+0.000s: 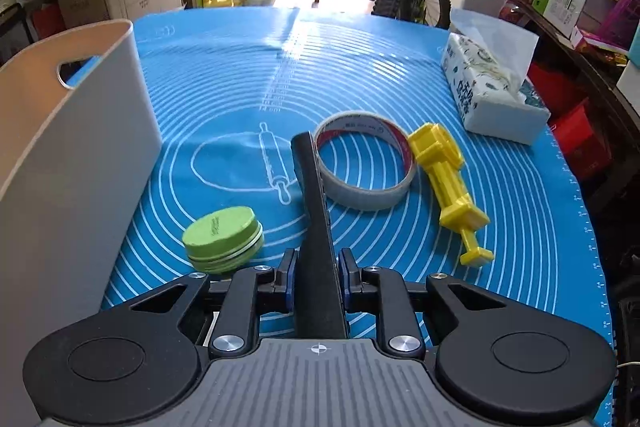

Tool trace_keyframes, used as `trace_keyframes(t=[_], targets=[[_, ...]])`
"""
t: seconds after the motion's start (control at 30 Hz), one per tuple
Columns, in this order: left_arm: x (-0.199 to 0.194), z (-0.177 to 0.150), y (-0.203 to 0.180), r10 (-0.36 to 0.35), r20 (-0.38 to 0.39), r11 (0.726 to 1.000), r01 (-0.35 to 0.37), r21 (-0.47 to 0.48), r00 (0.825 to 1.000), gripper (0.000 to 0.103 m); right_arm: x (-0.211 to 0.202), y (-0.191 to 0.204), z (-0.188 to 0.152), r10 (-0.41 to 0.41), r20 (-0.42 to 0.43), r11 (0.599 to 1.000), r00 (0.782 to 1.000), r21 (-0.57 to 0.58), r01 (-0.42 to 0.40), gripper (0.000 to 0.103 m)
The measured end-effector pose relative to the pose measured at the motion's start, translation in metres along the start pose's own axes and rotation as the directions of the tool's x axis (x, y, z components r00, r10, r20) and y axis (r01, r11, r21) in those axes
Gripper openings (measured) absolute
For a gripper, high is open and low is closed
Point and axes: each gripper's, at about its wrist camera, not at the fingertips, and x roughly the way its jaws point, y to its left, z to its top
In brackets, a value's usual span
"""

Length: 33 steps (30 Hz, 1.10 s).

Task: Organize rigid objects
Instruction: 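Grasp the black TV remote by its end with the right tool, then carry the remote into the basket and release it from the right tool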

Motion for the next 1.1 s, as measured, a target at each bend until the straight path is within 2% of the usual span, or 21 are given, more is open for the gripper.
trace_keyframes(t=[0.3,0.5,0.83,0.97,1.1], targets=[[0.0,0.0,0.0,0.0,0.0,1.0,0.0,0.0,1.0,0.005,-0.026,-0.002,0.014,0.011,0.083,0.999,0.996,0.039,-0.014,0.03],[0.0,0.0,0.0,0.001,0.0,1.0,-0.001,0.0,1.0,0.005,-0.056,0.007,0.027,0.048,0.151,0.998,0.987,0.031,-0.054,0.03],[0.0,0.0,0.0,0.001,0.0,1.0,-0.001,0.001,1.0,0.005,-0.102,0.059,0.05,0.172,0.233,0.985,0.957,-0.04,-0.167,0.03],[0.0,-0.001,0.0,0.002,0.0,1.0,-0.002,0.002,1.0,0.005,-0.105,0.085,0.057,0.218,0.224,0.976,0.95,-0.072,-0.207,0.031],[0.0,0.0,0.0,0.005,-0.001,1.0,-0.005,0.003,1.0,0.004,-0.099,0.119,0.06,0.24,0.183,0.969,0.953,-0.103,-0.224,0.031]])
